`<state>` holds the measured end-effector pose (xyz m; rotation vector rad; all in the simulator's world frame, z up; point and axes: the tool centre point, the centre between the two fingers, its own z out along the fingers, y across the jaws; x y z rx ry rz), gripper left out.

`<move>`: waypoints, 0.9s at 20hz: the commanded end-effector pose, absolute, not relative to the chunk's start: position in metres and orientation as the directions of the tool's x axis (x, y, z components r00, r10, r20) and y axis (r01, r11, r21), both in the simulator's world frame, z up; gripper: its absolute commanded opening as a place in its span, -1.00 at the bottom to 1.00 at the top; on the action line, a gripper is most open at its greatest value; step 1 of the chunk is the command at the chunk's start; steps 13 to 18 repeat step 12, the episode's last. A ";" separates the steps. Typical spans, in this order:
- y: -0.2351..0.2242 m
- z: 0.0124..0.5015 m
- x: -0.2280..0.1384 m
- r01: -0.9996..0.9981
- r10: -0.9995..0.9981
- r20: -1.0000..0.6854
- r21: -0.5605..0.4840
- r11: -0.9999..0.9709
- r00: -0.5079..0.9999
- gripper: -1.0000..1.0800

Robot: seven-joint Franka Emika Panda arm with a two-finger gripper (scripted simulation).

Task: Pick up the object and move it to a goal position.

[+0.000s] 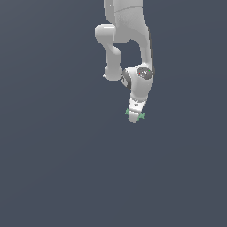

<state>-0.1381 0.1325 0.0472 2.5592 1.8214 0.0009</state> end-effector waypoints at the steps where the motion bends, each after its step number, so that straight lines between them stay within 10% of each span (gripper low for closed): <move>1: 0.151 0.052 -0.138 0.944 0.944 0.000 0.000 -0.329 0.329 -1.00; 18: 0.177 0.057 -0.136 0.944 0.944 0.000 0.000 -0.329 0.329 -1.00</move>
